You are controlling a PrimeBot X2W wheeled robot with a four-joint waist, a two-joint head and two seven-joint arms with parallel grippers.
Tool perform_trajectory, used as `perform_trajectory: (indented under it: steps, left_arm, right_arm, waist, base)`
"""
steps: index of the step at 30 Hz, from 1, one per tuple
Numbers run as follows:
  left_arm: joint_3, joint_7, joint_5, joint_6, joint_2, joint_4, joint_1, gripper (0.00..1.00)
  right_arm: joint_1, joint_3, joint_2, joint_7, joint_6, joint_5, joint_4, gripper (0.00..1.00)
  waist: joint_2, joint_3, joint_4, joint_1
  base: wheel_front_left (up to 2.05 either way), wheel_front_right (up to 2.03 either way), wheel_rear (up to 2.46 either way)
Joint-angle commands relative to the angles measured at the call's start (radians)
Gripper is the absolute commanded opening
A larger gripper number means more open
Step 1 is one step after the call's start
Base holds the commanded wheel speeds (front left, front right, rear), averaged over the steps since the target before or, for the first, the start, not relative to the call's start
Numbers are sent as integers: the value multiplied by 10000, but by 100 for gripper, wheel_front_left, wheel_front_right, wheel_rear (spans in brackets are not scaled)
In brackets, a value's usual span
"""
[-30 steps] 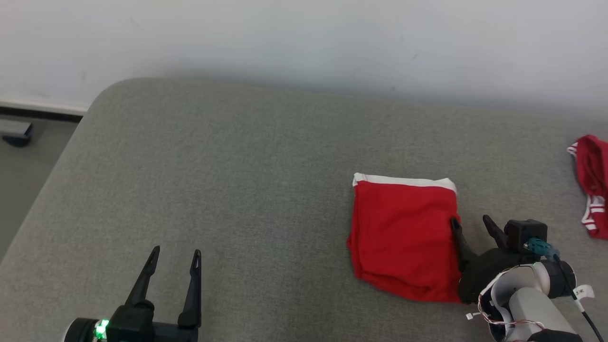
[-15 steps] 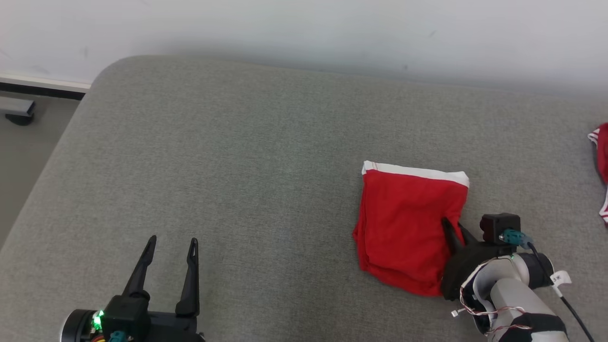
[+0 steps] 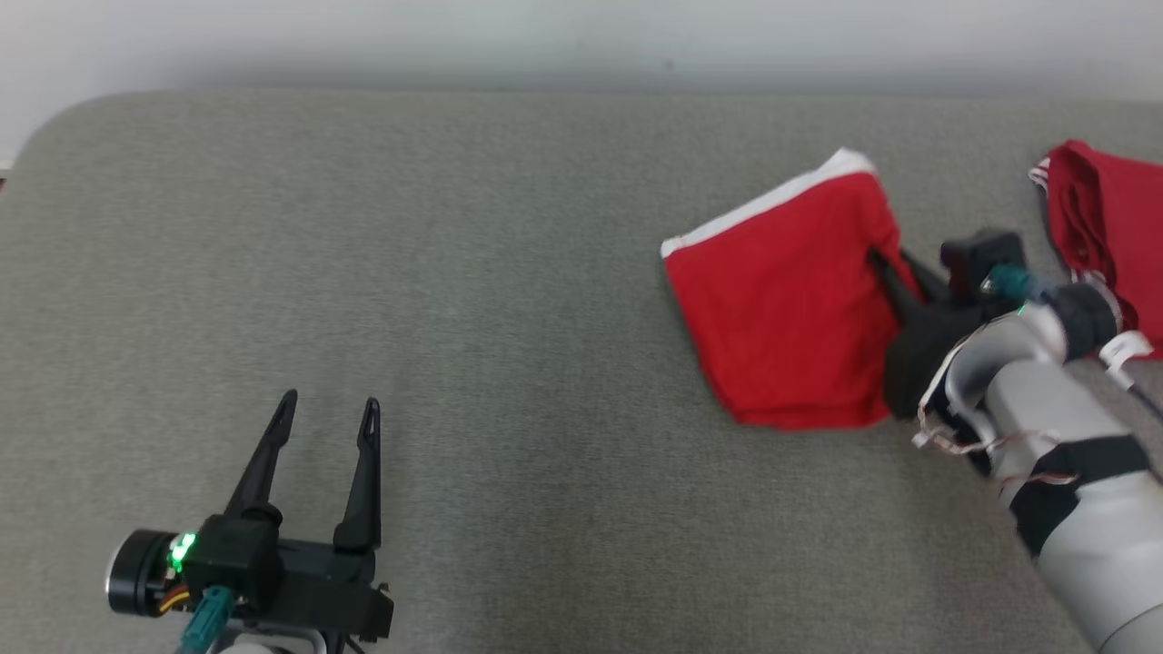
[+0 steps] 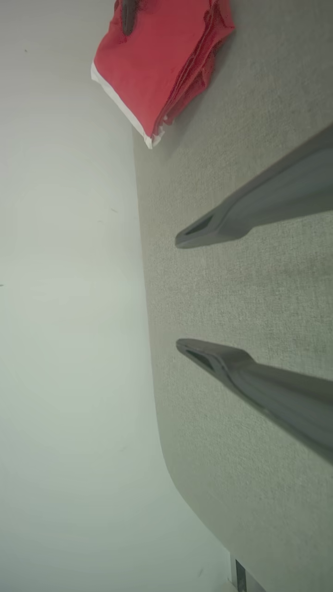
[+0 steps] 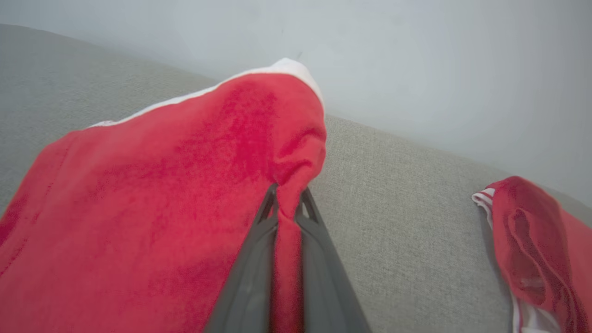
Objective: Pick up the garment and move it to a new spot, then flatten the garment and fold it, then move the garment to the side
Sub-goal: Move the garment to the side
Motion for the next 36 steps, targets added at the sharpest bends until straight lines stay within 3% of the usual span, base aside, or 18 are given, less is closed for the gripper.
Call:
perform_trajectory:
  steps: [1,9,17,24,36]
  left_arm:
    - [-27,-28,91,-4,77,-58,-225,100]
    - [-224,-28,185,-86,497,-425,-905,100]
    - [35,-30,236,-84,948,-1293,-1100,100]
    - [248,-30,345,-28,1359,-2412,-1061,100]
    - [516,626,510,60,1977,-4495,-987,100]
  right_arm:
    - [-330,186,-211,59,-32,199,-119,0]
    - [-1857,1195,-1793,532,-32,987,-758,0]
    - [-2700,1497,-3387,771,-32,1839,-1347,0]
    - [-3465,1594,-3895,1093,-32,2265,-1457,0]
    - [-4957,1849,-4743,901,-32,1374,-722,0]
  waist:
    - [-1,690,-679,-2]
    - [-1,2031,-1550,-2]
    - [-1,2827,-2266,-2]
    - [-1,3493,-2790,-2]
    - [-1,4706,-3224,-2]
  base:
    - [0,0,0]
    - [0,0,0]
    - [0,0,0]
    - [0,0,0]
    - [0,0,0]
